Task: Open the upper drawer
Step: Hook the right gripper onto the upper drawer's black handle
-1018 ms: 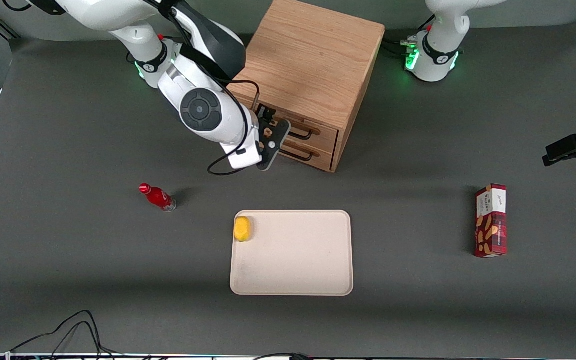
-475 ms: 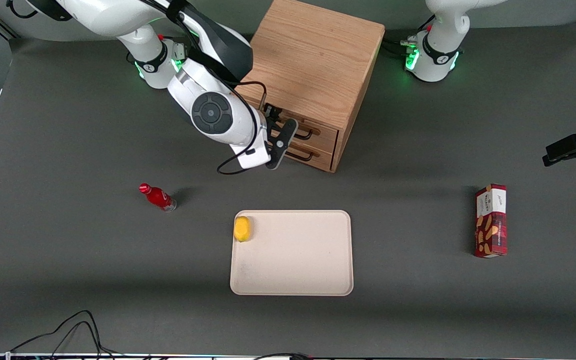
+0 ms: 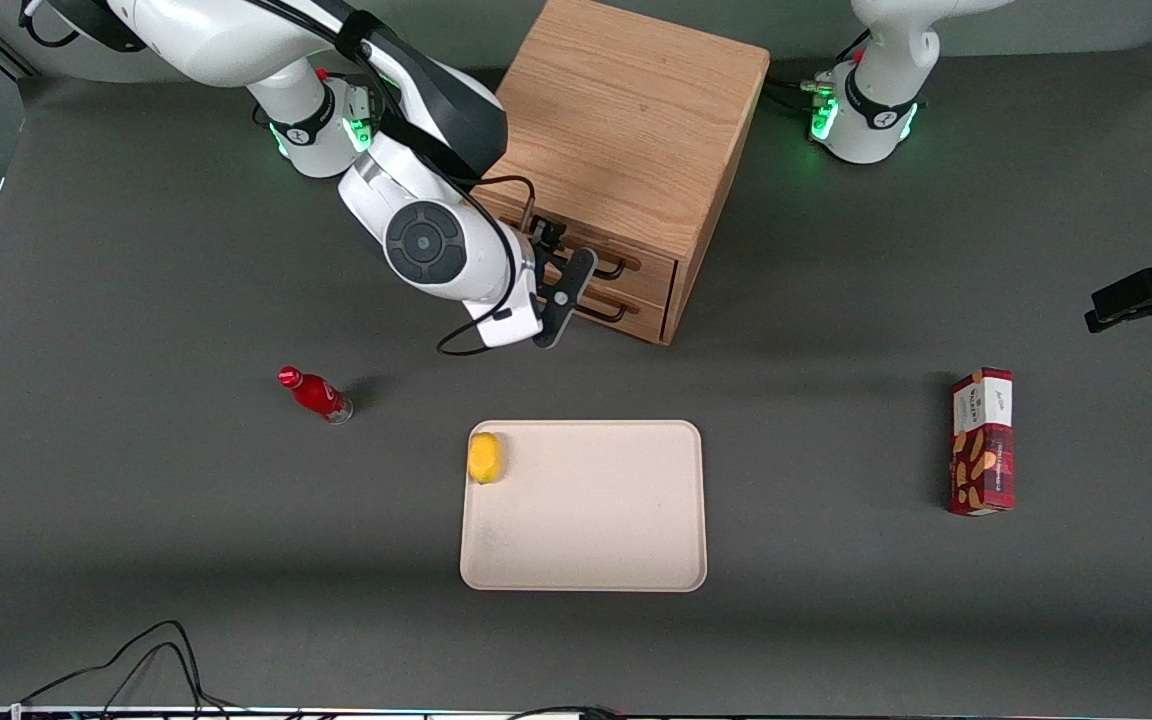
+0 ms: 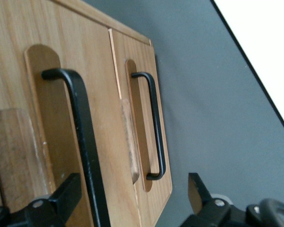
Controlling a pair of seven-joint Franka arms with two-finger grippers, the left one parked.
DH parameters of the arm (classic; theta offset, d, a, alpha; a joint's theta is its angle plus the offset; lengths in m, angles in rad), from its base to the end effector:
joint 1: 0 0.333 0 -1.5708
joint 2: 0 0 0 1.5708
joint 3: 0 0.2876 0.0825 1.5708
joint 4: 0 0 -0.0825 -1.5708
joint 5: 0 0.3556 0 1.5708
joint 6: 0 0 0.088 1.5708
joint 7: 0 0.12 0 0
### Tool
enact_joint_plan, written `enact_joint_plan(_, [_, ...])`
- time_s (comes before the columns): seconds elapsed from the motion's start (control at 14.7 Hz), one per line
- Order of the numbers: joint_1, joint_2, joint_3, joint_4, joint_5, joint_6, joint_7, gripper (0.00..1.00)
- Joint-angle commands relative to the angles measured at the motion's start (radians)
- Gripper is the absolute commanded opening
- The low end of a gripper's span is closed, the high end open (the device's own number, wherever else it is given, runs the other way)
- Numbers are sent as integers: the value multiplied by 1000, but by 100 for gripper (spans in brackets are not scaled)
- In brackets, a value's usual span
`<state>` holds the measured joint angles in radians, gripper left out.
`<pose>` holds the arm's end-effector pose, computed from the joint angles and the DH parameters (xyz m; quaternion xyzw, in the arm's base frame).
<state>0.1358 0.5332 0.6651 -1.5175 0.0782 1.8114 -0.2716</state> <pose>0.4709 0.4142 0.3727 -0.8584 -0.4690 0.1138 0.1738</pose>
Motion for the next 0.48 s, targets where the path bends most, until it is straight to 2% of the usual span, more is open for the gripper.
enact_joint_plan(0.0, [13, 37, -4, 37, 5, 31, -11, 100])
enact_joint_plan(0.41, [31, 51, -12, 34, -3, 59, -17, 100])
